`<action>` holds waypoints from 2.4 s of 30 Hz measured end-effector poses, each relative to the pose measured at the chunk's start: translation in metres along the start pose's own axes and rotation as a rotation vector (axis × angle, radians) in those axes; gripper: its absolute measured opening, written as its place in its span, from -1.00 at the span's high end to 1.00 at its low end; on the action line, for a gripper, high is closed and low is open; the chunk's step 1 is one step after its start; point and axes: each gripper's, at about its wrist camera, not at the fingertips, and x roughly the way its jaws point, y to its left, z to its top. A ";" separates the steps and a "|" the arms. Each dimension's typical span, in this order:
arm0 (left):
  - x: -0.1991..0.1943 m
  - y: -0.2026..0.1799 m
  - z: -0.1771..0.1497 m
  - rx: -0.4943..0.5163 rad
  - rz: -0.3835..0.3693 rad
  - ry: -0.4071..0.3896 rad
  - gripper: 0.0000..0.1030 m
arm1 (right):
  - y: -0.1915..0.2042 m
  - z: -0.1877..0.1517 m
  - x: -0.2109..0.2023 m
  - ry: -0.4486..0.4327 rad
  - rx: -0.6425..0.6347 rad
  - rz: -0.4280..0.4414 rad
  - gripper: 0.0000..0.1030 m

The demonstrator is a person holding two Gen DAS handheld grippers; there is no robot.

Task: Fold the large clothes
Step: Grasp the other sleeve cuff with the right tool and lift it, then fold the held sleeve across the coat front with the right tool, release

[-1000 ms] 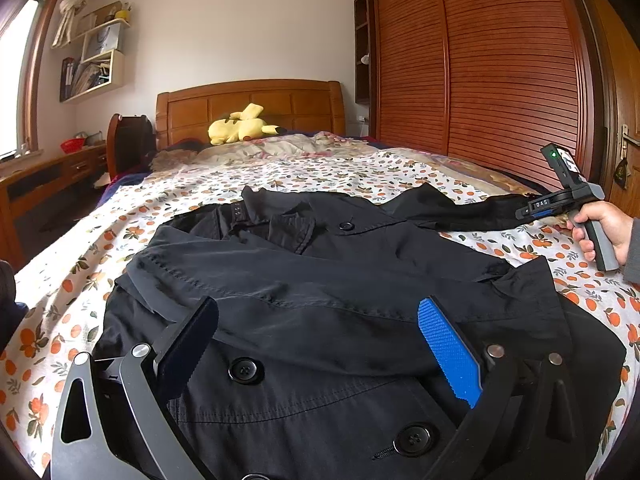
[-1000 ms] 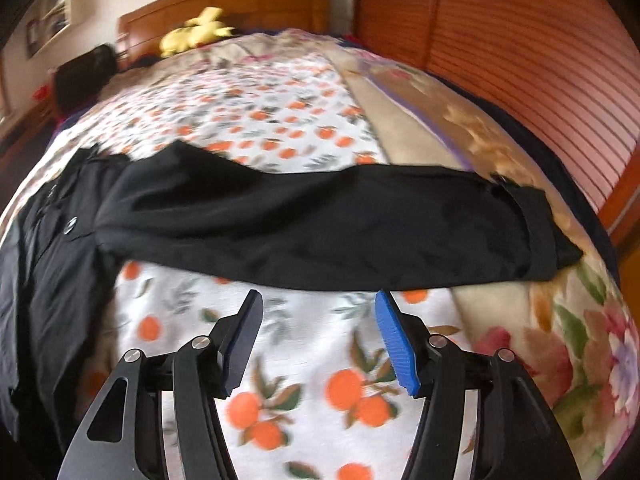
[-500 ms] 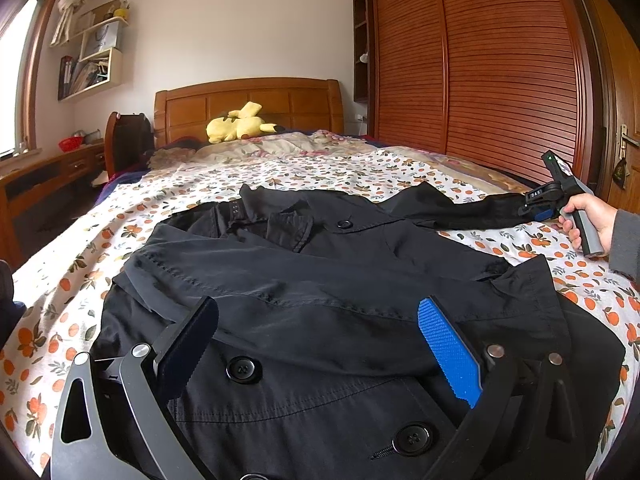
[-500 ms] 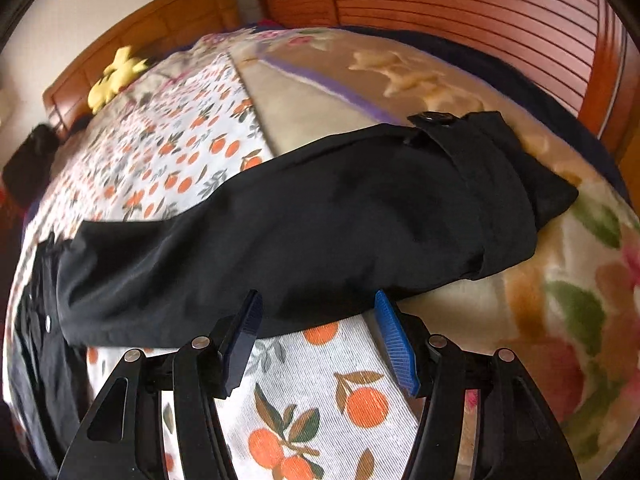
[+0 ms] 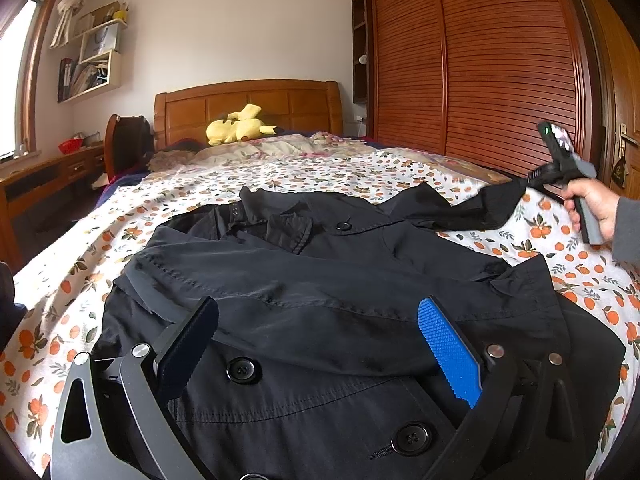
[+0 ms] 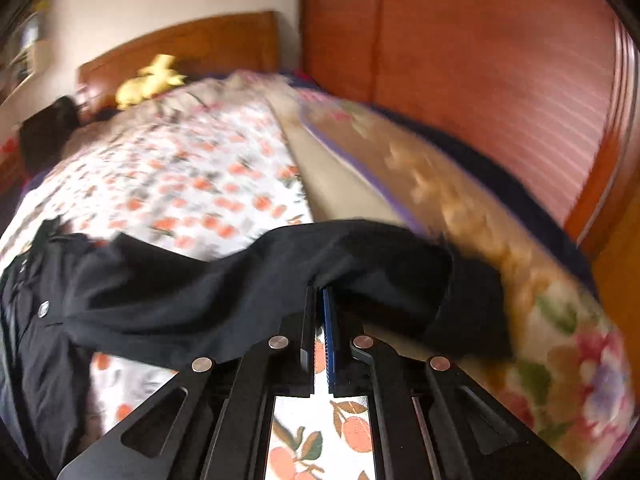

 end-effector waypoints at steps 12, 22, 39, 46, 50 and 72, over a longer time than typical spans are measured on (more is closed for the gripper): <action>-0.001 0.000 0.002 0.005 0.016 0.000 -0.95 | 0.035 0.032 -0.057 -0.105 -0.074 0.060 0.95; -0.026 -0.004 0.003 0.039 -0.006 0.001 -0.95 | 0.149 0.024 -0.163 -0.241 -0.307 0.340 0.95; -0.062 0.028 -0.005 -0.007 0.014 0.022 -0.95 | 0.249 -0.088 -0.193 -0.033 -0.424 0.627 0.94; -0.062 0.034 -0.004 -0.016 0.021 0.026 -0.95 | 0.262 -0.137 -0.170 0.088 -0.412 0.651 0.86; -0.060 0.034 -0.005 -0.015 0.024 0.032 -0.95 | 0.262 -0.151 -0.172 0.095 -0.421 0.646 0.68; -0.026 -0.027 0.015 0.068 -0.033 0.102 -0.95 | 0.149 -0.173 -0.179 -0.070 -0.372 0.393 0.27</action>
